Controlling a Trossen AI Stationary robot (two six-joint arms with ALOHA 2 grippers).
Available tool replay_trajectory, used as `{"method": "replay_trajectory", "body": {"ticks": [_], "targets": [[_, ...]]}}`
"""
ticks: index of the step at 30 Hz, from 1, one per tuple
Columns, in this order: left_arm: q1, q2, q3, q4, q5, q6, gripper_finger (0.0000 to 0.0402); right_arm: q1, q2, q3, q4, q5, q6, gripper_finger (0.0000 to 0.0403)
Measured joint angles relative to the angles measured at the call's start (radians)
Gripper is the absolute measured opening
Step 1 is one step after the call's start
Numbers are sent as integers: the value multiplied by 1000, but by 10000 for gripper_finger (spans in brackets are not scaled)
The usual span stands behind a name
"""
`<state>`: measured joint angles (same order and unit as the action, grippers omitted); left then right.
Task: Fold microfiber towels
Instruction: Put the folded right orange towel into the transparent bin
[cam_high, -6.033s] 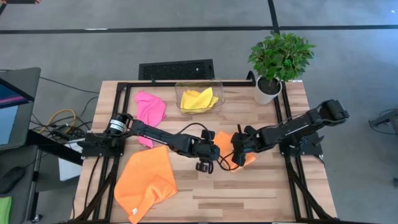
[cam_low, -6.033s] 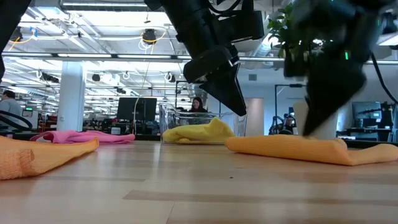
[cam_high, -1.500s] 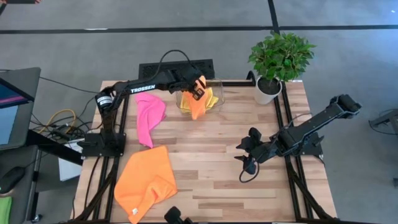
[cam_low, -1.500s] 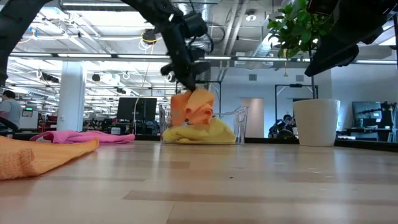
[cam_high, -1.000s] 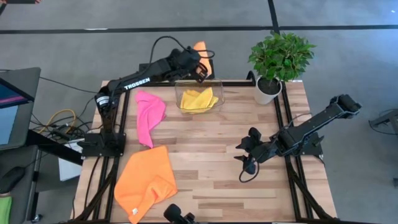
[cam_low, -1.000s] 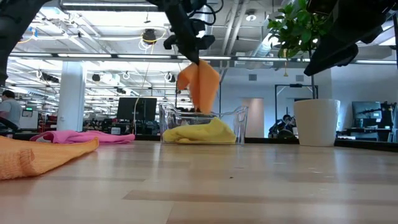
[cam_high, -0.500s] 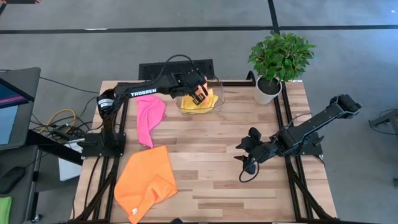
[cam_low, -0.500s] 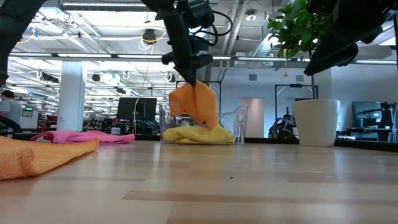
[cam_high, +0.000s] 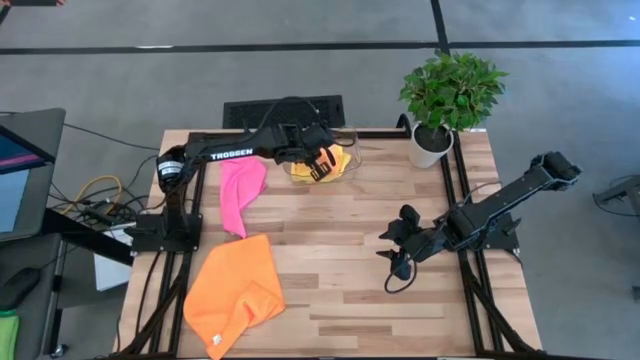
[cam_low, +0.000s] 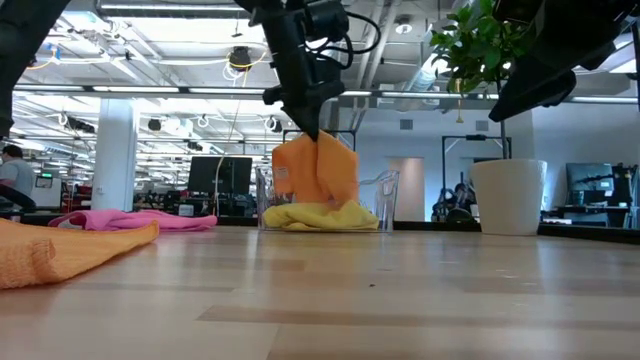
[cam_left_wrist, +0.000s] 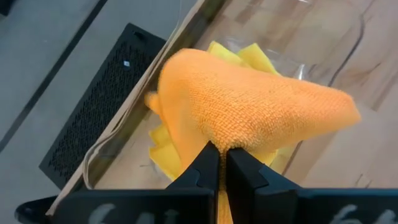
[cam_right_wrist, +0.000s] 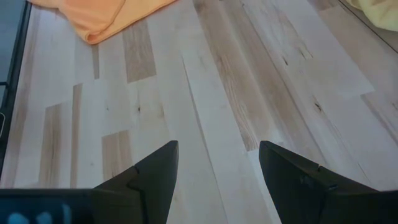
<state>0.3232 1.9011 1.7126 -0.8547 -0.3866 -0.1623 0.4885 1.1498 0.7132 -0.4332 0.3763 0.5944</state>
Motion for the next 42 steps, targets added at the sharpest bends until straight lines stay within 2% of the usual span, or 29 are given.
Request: {"method": "replay_trajectory", "body": {"ticks": [10, 25, 28, 30, 33, 38, 42], "targets": [[2, 0, 0, 0, -3, 11, 39, 0, 0, 0, 0, 0, 0, 249], [2, 0, 0, -2, 13, 35, 146, 0, 0, 0, 0, 0, 0, 249], [11, -1, 0, 10, 21, 89, 151, 0, 0, 0, 0, 18, 0, 249], [31, 0, 0, 19, 80, 121, 150, -7, 0, 0, 0, 19, 0, 249], [70, 42, 3, 23, 172, 150, 143, -20, 0, 0, 0, 19, 0, 249], [103, 124, 3, 33, 195, 200, 133, -39, 0, 0, 0, 19, 0, 249], [105, 185, -1, 23, 273, 228, 127, -48, 0, 0, -8, 18, 0, 249]]}}
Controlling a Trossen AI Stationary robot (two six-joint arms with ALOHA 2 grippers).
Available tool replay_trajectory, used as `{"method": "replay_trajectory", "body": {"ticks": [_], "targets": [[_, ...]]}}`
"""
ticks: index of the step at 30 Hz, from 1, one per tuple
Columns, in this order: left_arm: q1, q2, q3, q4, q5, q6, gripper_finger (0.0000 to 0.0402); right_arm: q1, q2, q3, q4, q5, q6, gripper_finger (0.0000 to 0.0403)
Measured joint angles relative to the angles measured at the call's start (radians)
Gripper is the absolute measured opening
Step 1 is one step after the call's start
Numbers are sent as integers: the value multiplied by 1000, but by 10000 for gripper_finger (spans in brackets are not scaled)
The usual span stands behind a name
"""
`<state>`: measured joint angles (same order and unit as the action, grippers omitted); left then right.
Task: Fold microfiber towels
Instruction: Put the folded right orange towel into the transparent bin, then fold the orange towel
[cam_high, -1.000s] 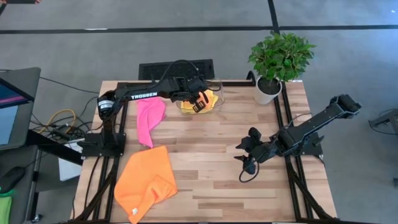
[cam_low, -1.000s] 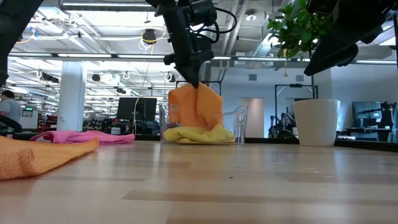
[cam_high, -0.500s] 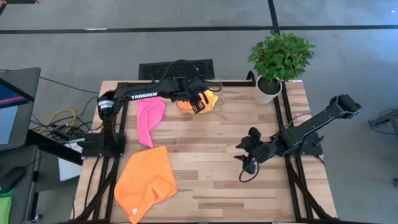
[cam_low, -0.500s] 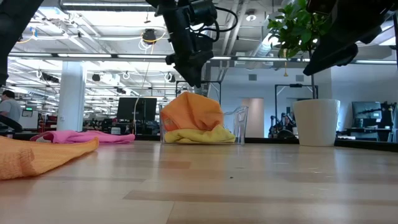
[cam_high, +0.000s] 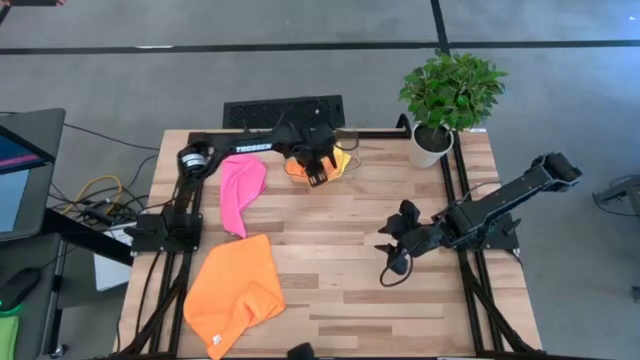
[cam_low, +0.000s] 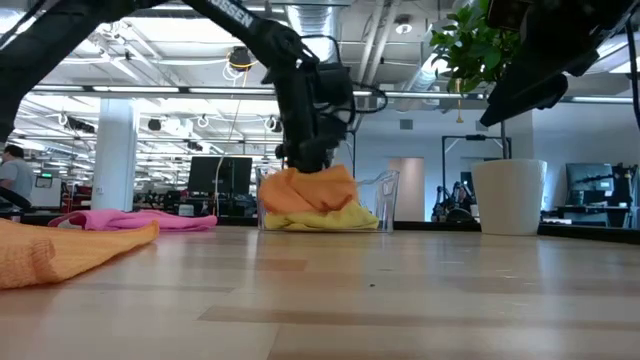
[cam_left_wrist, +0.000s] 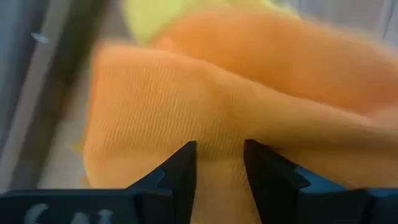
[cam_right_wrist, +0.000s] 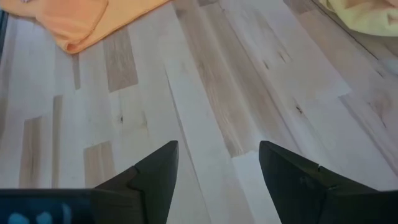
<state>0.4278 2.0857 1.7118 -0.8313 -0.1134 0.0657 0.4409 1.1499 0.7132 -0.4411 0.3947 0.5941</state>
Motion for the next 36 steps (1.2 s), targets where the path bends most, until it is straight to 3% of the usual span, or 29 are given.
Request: {"method": "replay_trajectory", "body": {"ticks": [8, 15, 19, 25, 29, 33, 36], "targets": [[-4, 4, 42, 6, -70, 18, 123, -6, 0, 0, -1, 0, 0, 249], [-22, -121, 96, 8, -88, 30, 123, -6, 0, 0, 1, 0, 0, 249], [-63, -235, 100, -38, -163, 19, 123, -6, 0, 0, 1, 0, 0, 249], [-209, -338, 76, -253, -293, -125, 123, -2, 0, 0, 3, 0, 0, 249], [-320, -374, 21, -411, -342, -317, 123, -3, 0, 0, 2, 0, -2, 249], [-429, -400, -64, -497, -324, -516, 123, -3, 0, 0, 7, 0, -35, 249], [-514, -410, -133, -528, -243, -616, 123, -3, 0, 0, 24, 0, -79, 249]]}}
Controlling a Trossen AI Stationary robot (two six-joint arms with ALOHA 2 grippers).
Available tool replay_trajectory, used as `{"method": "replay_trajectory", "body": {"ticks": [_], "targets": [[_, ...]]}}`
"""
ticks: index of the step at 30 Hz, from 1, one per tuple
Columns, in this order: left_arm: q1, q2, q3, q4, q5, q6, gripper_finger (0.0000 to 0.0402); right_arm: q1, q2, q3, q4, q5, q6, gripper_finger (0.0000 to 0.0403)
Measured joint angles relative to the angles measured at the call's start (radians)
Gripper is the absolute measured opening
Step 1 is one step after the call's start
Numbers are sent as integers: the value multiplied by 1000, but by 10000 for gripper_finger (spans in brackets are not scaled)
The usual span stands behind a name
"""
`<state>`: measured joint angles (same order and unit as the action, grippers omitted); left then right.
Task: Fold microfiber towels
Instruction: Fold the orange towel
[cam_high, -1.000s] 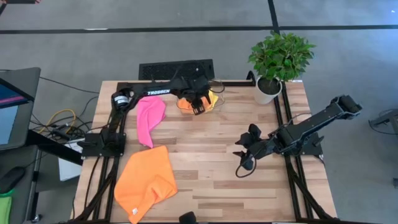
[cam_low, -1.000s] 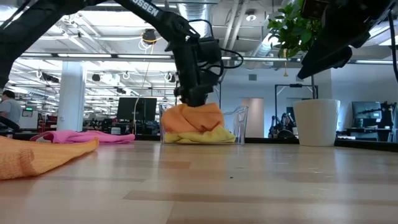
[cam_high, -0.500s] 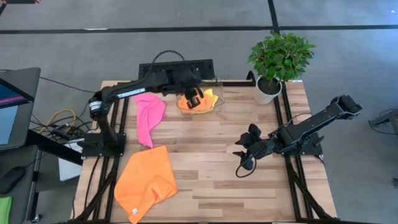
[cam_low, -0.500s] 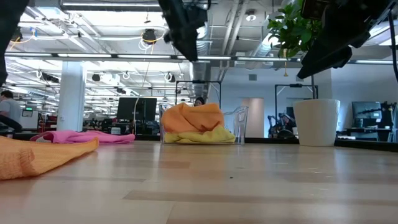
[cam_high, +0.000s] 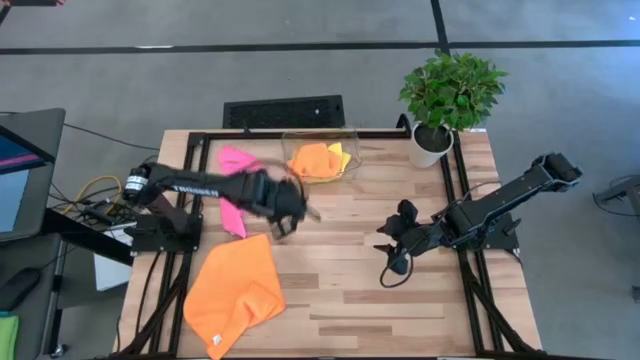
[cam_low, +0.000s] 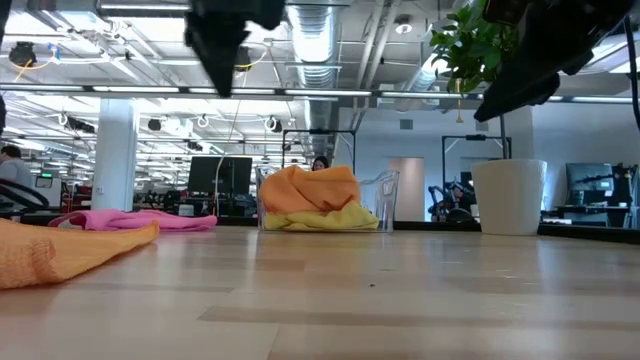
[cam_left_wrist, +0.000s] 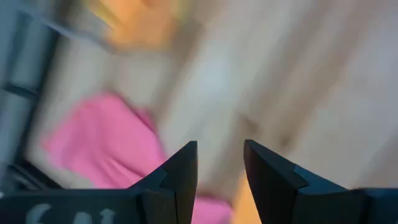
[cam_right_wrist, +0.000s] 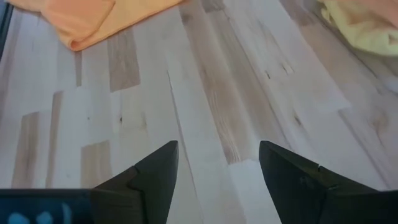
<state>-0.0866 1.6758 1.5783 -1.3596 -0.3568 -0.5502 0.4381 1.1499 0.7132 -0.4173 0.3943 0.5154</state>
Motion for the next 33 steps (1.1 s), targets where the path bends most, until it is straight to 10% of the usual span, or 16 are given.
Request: {"method": "replay_trajectory", "body": {"ticks": [12, 18, 33], "targets": [[-320, 3, -385, 276, 257, -284, 123, 0, 0, 0, 17, -3, -45, 249], [-365, 3, -546, 561, 300, -291, 123, 0, 0, 0, 30, -3, -45, 249], [-365, 5, -687, 665, 292, -351, 123, 0, 0, 0, 61, -4, -45, 249]]}}
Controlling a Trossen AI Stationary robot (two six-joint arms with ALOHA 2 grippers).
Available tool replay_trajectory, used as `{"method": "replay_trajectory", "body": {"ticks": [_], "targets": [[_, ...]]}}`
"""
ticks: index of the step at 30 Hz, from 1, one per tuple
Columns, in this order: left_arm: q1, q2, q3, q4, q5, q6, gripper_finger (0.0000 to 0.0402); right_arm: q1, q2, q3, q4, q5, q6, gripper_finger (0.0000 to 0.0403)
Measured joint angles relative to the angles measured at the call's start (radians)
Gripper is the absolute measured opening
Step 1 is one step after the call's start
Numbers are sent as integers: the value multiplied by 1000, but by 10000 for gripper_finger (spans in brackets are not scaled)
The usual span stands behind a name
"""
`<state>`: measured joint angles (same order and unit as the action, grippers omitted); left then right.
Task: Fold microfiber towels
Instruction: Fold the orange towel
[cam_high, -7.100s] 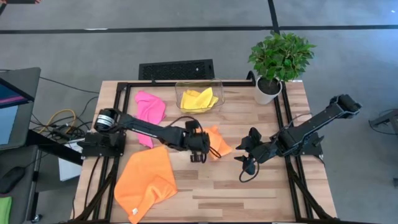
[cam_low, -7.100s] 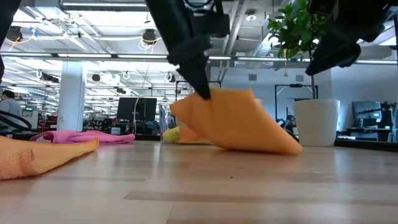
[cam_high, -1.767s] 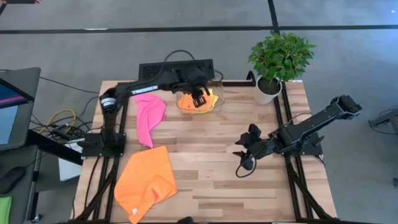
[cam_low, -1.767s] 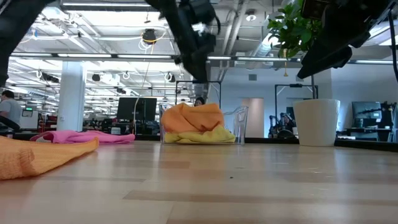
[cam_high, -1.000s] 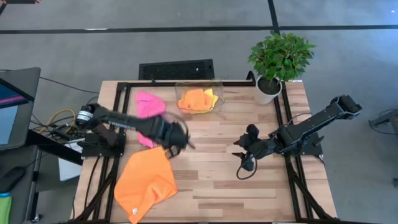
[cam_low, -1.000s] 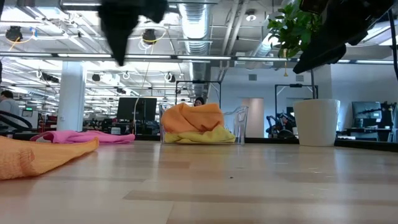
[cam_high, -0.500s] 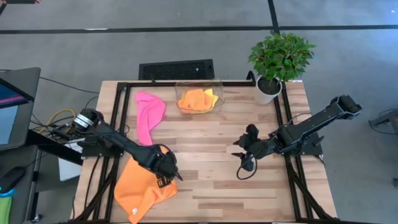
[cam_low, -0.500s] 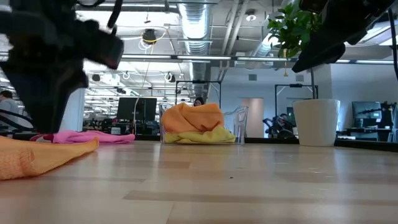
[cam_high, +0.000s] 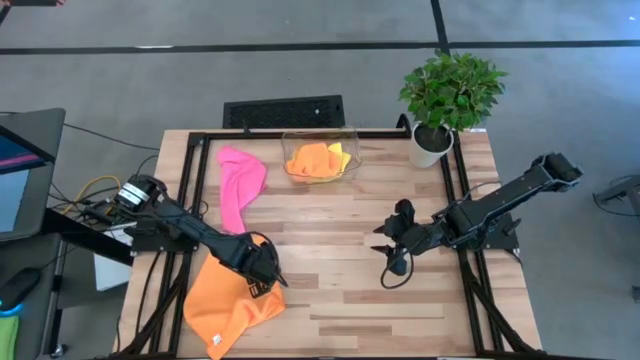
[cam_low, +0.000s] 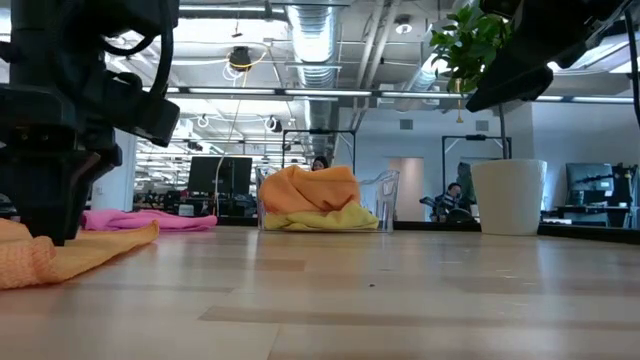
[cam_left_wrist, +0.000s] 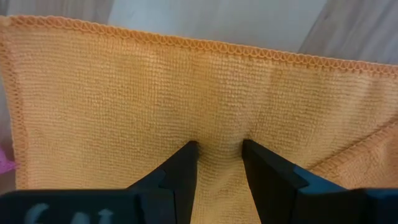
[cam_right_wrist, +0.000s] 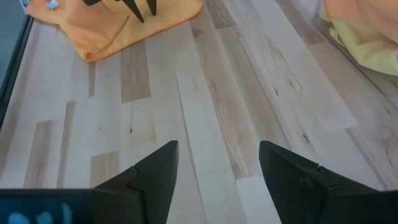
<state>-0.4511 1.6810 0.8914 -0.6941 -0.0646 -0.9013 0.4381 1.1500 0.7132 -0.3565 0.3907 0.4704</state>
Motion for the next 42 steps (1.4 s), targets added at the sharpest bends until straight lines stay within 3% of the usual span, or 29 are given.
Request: {"method": "replay_trajectory", "body": {"ticks": [7, 35, 42], "targets": [[24, 2, -2, 22, -3, 47, 123, 0, 0, 0, 0, 0, 0, 249], [267, 30, -4, 389, -61, 394, 123, 0, 0, 0, -1, 0, 0, 249], [263, 63, 24, 342, -56, 429, 123, 0, 0, 0, 7, 0, 0, 249]]}}
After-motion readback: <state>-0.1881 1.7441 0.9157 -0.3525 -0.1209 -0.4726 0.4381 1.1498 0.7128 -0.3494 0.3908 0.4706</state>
